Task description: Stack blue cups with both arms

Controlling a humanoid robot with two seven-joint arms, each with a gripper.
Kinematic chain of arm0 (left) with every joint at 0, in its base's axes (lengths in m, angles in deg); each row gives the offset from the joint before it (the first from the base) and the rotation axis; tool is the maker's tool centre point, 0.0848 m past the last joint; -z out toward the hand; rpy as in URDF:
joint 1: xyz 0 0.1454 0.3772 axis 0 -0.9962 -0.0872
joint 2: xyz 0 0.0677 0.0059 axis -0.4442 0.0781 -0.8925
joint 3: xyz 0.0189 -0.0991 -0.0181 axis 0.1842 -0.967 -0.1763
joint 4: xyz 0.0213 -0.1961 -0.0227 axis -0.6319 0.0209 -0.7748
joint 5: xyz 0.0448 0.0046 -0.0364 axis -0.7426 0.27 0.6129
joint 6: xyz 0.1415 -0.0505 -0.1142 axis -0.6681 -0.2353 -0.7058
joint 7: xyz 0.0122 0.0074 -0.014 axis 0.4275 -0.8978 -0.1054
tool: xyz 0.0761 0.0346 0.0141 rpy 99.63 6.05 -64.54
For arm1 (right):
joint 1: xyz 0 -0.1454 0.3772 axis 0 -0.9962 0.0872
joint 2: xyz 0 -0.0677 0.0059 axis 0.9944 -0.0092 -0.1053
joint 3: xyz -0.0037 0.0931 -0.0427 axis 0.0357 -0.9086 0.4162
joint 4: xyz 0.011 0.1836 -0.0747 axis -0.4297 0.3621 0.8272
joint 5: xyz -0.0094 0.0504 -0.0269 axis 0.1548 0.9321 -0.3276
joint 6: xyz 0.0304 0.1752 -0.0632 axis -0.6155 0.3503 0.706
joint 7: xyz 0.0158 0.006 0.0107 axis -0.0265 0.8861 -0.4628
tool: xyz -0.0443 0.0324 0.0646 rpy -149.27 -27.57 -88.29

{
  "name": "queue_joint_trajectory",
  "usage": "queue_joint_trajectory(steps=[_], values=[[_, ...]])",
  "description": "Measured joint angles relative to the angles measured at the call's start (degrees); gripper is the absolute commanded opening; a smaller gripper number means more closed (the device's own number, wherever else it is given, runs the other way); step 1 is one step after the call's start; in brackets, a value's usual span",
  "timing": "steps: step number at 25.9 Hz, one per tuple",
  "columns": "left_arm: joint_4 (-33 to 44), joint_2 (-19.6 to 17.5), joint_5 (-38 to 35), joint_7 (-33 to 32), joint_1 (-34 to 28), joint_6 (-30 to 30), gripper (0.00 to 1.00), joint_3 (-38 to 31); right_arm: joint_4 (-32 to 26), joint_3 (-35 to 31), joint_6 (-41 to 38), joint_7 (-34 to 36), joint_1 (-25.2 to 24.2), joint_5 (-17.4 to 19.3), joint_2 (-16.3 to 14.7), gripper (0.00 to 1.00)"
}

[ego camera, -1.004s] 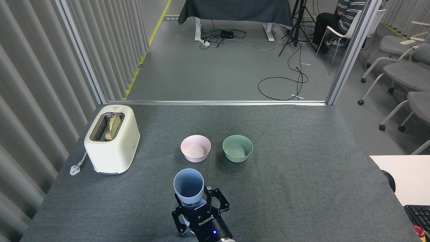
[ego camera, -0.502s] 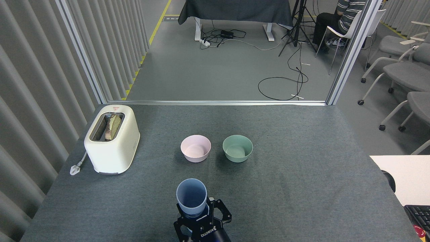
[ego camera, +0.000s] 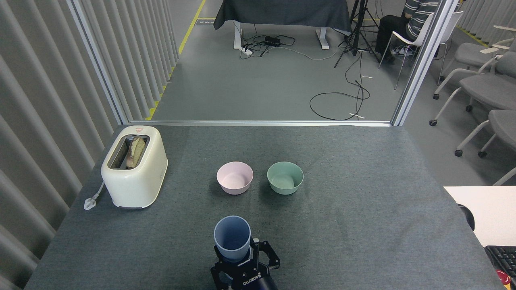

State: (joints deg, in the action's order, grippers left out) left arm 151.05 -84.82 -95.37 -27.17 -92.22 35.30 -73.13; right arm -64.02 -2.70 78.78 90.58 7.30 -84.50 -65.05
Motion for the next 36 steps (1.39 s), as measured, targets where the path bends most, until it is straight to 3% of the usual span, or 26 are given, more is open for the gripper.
queue_joint_trajectory(steps=[8,13,16,19,22,26,30,36], values=[[0.0,-0.1,0.0,0.0,-0.1,0.0,1.0,-0.3,-1.0,0.0,0.0,4.3,-1.1,1.9,-0.1,1.0],[0.0,-0.1,0.0,0.0,-0.1,0.1,1.0,-0.3,-6.5,-0.5,-0.3,9.0,-1.0,5.2,0.0,1.0],[0.0,-0.1,0.0,0.0,-0.1,0.1,1.0,-0.3,-10.8,-3.6,-0.3,9.9,-0.8,7.5,-0.2,1.0],[0.1,0.0,0.0,0.0,-0.1,0.1,1.0,-0.3,-13.5,-9.6,-0.9,10.0,-1.7,9.1,-2.5,1.0],[0.2,0.1,0.0,0.0,0.1,0.3,1.0,-0.3,-14.5,-16.2,-3.7,10.2,-5.9,10.4,-7.4,1.0],[0.3,0.1,0.0,0.0,0.5,0.4,1.0,-0.3,-14.5,-23.4,-7.9,14.4,-16.0,11.3,-11.5,1.0],[0.4,0.2,-0.1,0.0,0.5,0.8,1.0,0.1,-13.8,-27.0,-9.3,19.1,-24.4,11.5,-12.1,1.0],[0.2,0.3,-0.1,0.0,1.5,0.9,1.0,0.3,-11.4,-27.7,-9.5,22.4,-28.8,11.6,-11.6,1.0]])
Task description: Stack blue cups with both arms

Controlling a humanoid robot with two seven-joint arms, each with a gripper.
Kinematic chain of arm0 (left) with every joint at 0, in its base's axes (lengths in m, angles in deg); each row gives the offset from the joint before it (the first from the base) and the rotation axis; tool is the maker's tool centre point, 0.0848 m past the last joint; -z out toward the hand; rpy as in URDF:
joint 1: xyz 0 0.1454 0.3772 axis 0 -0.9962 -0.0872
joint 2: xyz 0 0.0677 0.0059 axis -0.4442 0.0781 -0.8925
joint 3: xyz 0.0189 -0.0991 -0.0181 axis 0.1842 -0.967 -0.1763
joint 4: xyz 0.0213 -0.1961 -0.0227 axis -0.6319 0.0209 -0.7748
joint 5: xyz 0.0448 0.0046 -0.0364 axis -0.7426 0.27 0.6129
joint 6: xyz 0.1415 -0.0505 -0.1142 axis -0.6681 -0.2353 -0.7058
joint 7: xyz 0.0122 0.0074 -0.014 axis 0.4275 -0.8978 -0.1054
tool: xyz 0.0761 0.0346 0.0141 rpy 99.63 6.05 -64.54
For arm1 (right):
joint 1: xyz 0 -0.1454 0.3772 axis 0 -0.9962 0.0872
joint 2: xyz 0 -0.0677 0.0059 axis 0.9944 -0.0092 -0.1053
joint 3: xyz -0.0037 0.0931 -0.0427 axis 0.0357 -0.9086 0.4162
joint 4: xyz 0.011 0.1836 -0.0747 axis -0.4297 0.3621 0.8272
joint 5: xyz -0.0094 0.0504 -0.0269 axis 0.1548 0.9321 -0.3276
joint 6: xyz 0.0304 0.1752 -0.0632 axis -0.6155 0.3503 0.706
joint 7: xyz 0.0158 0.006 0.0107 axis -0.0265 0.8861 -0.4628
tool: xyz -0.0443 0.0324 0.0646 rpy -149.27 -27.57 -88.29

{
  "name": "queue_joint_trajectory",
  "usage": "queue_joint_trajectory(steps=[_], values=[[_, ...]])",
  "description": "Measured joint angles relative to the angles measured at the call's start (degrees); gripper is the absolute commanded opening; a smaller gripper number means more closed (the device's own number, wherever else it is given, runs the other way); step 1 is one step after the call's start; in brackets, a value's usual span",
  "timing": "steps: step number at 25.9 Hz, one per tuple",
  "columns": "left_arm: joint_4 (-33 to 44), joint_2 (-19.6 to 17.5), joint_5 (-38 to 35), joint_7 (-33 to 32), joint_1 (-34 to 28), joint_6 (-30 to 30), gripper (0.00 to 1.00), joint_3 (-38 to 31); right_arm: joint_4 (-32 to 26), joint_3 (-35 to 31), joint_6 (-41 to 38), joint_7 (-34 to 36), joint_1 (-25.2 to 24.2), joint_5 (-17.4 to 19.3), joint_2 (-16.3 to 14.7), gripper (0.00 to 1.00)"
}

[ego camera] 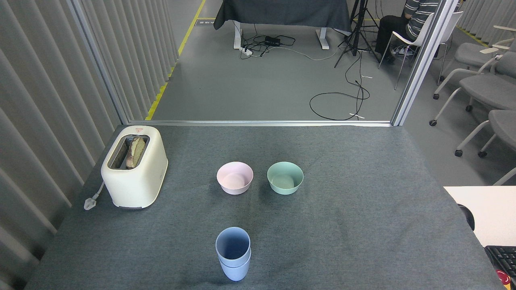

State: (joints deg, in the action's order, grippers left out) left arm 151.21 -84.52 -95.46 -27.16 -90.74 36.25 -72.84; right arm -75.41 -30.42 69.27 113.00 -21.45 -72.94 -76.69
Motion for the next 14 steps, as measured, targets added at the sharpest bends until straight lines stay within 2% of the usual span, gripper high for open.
queue_joint_trajectory(steps=[14], values=[[-0.1,-0.1,0.0,0.0,0.2,-0.1,1.0,0.0,-0.6,-0.7,-0.2,0.3,-0.8,0.1,0.1,1.0]])
